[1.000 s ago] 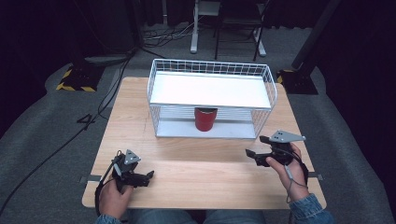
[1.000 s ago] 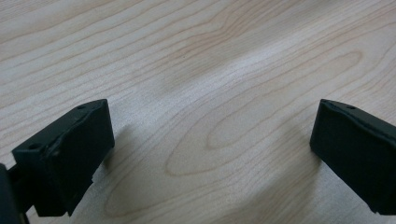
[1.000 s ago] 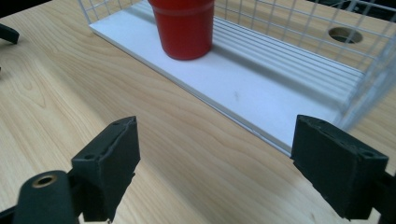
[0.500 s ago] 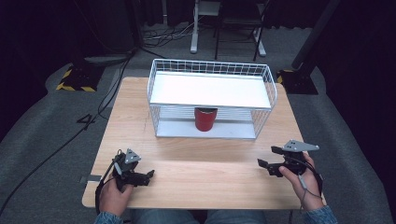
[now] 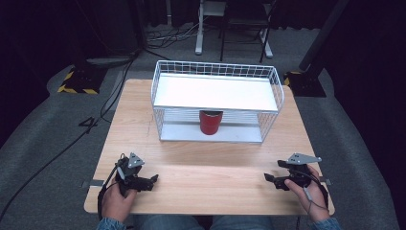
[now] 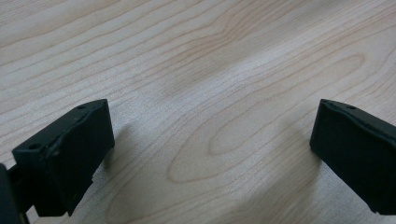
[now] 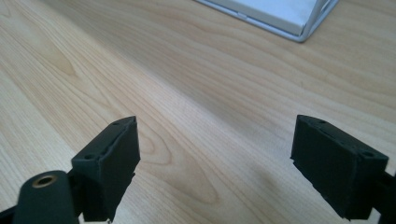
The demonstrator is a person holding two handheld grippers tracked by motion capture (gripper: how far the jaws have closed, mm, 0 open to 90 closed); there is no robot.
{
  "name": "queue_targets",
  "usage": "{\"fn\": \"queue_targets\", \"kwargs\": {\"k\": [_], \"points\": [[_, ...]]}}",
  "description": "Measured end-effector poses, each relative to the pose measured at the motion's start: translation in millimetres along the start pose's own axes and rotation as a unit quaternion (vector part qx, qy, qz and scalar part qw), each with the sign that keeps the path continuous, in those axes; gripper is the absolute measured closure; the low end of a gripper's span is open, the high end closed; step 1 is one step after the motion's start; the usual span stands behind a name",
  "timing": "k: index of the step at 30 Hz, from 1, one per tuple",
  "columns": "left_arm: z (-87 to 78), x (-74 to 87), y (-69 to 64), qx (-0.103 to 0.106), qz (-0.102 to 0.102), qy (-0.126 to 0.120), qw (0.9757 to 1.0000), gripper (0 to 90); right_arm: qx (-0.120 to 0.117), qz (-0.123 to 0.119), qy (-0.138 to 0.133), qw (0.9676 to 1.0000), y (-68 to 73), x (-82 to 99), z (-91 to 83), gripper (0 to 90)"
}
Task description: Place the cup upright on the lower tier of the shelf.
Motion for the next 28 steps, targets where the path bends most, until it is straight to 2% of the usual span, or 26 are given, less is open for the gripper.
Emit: {"fn": "queue_targets", "kwargs": {"k": [11,15,16,18,28], "points": [[0.0,0.0,0.0,0.000,0.000,0.000,1.0000,0.0,0.009,-0.009,0.008,0.9999,4.0,12.8,10.6,15.8],[0.0,0.0,-0.1,0.000,0.000,0.000,1.0000,0.0,0.021,-0.017,0.000,0.9996,4.5,14.4,12.3,15.8],[0.1,0.1,-0.2,0.000,-0.001,0.000,1.0000,0.0,0.030,-0.030,0.000,0.9991,5.3,14.9,13.4,14.9],[0.1,0.1,-0.1,0.000,0.000,0.000,1.0000,0.0,0.033,-0.032,0.001,0.9990,5.8,14.8,13.8,14.2],[0.1,0.1,-0.2,0.000,-0.001,0.000,1.0000,0.0,0.038,-0.028,0.001,0.9989,6.5,14.5,14.7,12.5]]}}
Point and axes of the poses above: each handheld gripper's, and its own axes: z roughly forward along the jaws, x roughly out of its underside, y roughly to its left, the point moved 4 cm from there along z, roughly forward along the jaws, and after that the axes turned 11 degrees about x, right-handed, at the moved point
